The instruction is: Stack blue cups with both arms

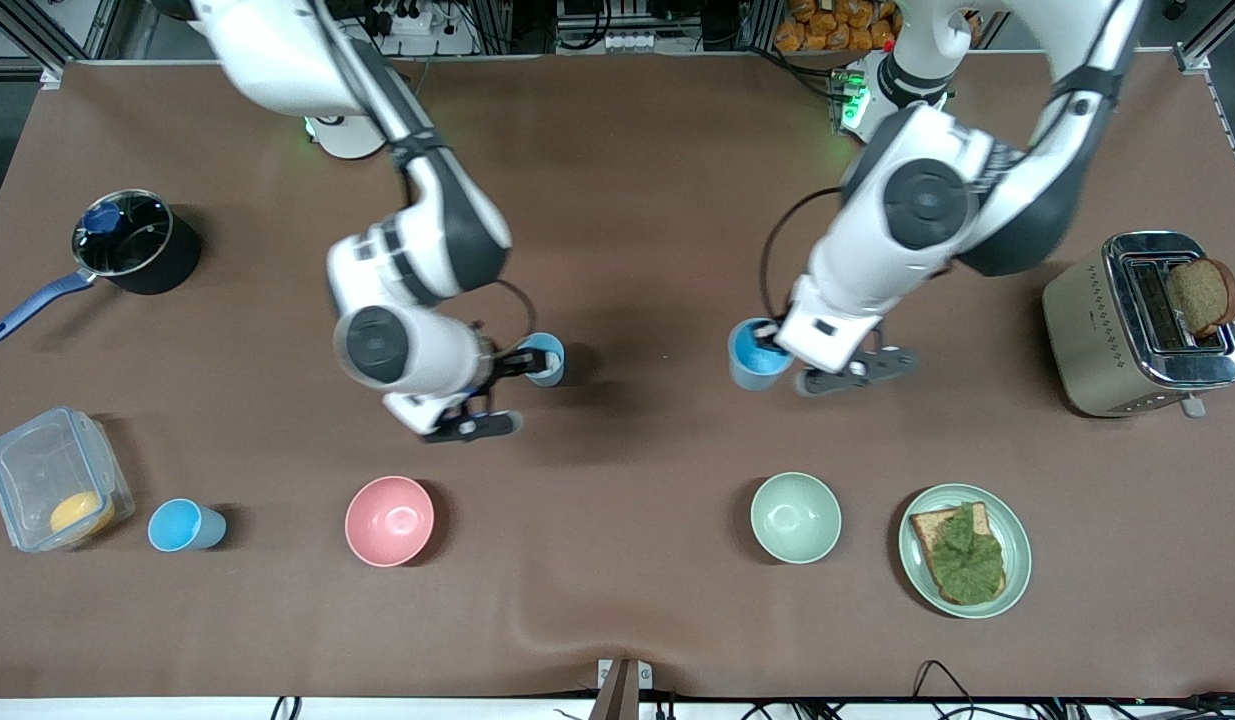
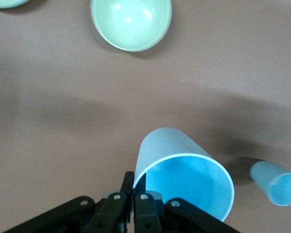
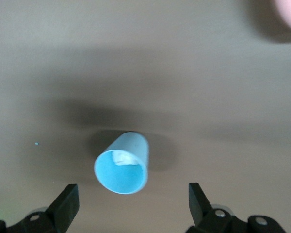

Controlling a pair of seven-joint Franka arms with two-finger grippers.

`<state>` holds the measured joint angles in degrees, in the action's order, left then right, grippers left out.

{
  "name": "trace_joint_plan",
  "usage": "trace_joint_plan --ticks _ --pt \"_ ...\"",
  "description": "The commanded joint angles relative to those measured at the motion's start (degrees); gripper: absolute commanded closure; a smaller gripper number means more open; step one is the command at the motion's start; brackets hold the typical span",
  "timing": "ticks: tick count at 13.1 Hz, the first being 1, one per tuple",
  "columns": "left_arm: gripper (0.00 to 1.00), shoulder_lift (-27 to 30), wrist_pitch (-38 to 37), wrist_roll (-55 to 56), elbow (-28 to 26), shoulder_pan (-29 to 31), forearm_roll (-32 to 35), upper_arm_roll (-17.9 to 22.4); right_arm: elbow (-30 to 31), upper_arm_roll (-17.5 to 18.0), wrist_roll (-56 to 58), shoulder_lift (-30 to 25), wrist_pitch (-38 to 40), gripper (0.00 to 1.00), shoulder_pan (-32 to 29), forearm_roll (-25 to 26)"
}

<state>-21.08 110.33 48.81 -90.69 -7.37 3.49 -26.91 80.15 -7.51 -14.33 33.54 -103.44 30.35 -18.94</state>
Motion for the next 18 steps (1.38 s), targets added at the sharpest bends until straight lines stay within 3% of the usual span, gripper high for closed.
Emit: trace_joint_plan --ticks 1,4,7,10,15,18 --pt "1.0 -6.7 1.9 10.1 7.3 -6.1 0.4 0.5 0.4 0.8 3.1 -3.4 3.9 0.0 -5.8 -0.3" --pt "1.0 -10.6 9.3 18.5 9.0 -10.6 0.5 0.6 0.4 0.3 4.5 -5.1 7.5 0.0 -10.9 1.2" --pt "1.0 -12.5 13.6 23.7 9.1 -18.1 1.8 4.2 0.3 0.4 8.9 -6.5 9.0 0.0 -13.9 7.8" --pt "1.0 -15.1 20.9 34.5 9.3 -27.1 1.8 10.0 5.2 0.3 9.7 -14.2 8.4 0.0 -18.1 9.4" --pt "1.0 -19.3 22.0 46.4 12.8 -39.5 1.8 20.3 10.6 0.4 9.5 -24.6 8.0 0.0 -24.9 12.3" --pt "1.0 -19.6 22.0 46.7 12.8 -40.5 1.7 20.9 12.3 0.4 9.6 -30.7 9.0 0.0 -26.2 15.3"
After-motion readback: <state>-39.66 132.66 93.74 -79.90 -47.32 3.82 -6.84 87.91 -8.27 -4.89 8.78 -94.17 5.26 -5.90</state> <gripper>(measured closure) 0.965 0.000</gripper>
